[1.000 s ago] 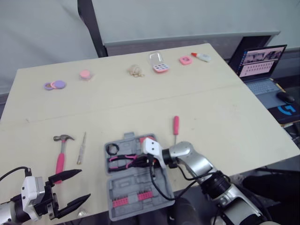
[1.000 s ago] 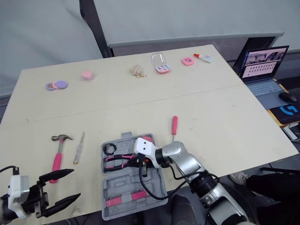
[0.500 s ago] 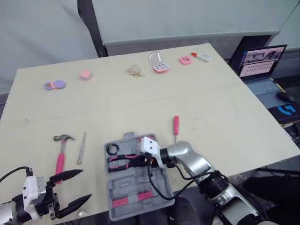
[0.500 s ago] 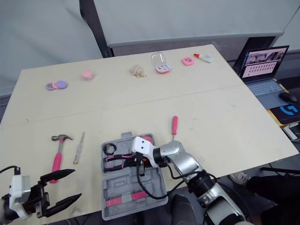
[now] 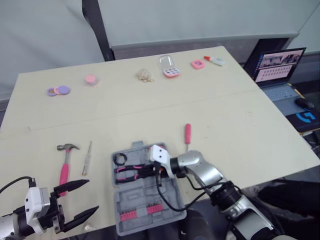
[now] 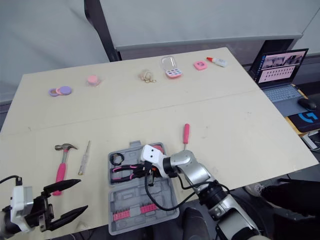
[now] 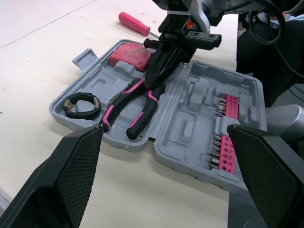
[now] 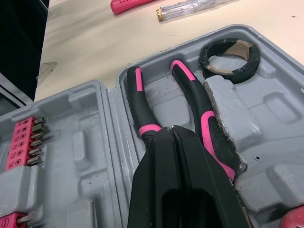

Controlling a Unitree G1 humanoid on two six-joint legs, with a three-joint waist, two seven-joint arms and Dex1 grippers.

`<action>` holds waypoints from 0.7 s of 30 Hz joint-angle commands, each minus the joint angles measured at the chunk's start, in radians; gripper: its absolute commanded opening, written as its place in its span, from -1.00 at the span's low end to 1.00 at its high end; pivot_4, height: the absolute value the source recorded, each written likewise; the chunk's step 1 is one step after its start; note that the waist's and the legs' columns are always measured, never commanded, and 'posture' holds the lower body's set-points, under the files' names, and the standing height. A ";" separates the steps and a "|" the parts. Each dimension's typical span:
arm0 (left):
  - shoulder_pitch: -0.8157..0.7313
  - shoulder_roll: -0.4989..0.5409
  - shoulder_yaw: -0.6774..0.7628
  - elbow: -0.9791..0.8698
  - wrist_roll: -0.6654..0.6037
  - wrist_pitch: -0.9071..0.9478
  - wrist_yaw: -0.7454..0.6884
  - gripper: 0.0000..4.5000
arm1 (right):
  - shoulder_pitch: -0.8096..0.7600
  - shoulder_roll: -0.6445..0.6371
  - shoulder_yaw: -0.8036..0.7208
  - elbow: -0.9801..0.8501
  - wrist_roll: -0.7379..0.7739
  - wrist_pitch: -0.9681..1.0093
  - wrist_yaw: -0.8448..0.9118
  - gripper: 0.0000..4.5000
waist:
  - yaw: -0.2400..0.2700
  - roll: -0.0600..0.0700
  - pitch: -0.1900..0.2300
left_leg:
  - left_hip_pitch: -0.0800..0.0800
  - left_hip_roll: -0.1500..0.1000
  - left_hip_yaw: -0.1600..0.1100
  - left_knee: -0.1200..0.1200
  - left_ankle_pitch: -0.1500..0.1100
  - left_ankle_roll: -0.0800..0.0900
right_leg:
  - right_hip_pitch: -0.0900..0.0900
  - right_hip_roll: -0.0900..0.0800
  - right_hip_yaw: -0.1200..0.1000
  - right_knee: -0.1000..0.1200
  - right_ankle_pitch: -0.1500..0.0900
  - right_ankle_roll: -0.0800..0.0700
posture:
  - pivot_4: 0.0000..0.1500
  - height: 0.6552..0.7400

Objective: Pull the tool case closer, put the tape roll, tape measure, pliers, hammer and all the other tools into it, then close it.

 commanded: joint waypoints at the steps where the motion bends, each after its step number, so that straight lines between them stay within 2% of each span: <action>1: 0.015 -0.002 0.004 -0.025 -0.006 -0.002 0.003 1.00 | 0.007 0.003 0.019 0.013 -0.021 -0.006 -0.009 -0.97 | 0.000 0.000 0.000 | 0.000 0.000 0.000 0.000 0.000 0.000 | 0.000 0.000 0.000 0.000 0.000 0.000 | 1.00 0.73; 10: 0.019 -0.006 0.002 -0.029 -0.006 -0.004 0.003 1.00 | 0.016 -0.031 0.073 0.089 -0.114 -0.053 -0.025 -0.97 | -0.001 -0.001 -0.001 | 0.002 0.000 0.001 0.000 0.001 -0.001 | 0.000 0.000 0.001 0.001 0.000 0.000 | 1.00 0.73; 21: 0.019 -0.008 -0.001 -0.028 -0.005 -0.005 0.003 1.00 | 0.041 -0.027 0.090 0.156 -0.150 -0.088 -0.041 -0.97 | -0.001 -0.001 -0.002 | 0.003 0.001 0.001 0.000 0.001 -0.001 | 0.001 0.000 0.001 0.002 0.000 0.000 | 1.00 0.73</action>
